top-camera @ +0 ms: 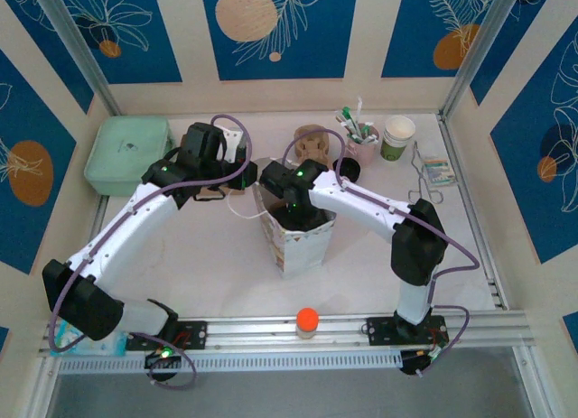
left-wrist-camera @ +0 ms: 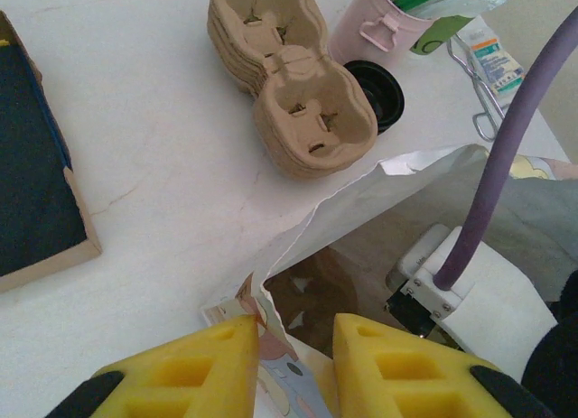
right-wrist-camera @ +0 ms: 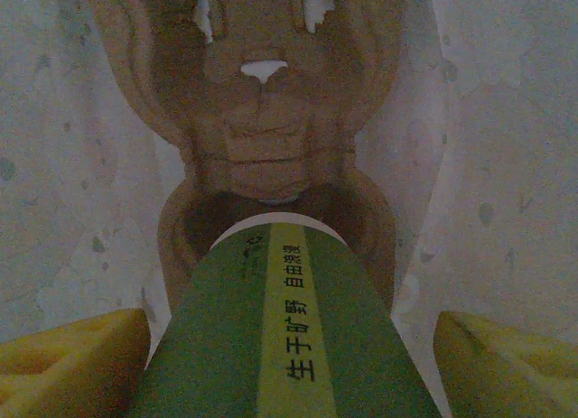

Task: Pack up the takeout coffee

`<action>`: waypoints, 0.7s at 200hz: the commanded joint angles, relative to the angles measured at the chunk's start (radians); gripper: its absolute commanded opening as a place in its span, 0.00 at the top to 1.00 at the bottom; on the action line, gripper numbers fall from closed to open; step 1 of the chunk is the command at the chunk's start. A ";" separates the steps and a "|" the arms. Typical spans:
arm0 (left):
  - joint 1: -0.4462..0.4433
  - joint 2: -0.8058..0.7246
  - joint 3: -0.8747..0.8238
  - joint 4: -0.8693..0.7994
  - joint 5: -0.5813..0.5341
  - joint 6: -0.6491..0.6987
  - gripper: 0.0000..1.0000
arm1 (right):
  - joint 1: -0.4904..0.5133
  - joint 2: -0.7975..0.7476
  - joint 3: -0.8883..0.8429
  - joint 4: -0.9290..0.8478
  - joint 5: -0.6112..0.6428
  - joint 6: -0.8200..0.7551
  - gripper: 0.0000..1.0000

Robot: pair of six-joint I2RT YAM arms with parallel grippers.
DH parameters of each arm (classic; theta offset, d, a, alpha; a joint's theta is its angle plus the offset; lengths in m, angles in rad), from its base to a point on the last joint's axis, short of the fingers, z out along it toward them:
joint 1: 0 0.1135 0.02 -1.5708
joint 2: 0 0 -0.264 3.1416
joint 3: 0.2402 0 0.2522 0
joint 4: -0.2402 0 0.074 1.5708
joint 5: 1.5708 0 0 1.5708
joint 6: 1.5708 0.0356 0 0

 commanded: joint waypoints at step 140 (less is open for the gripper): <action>-0.016 -0.012 -0.006 -0.017 -0.008 -0.003 0.72 | -0.020 -0.020 -0.063 0.031 -0.037 -0.005 0.51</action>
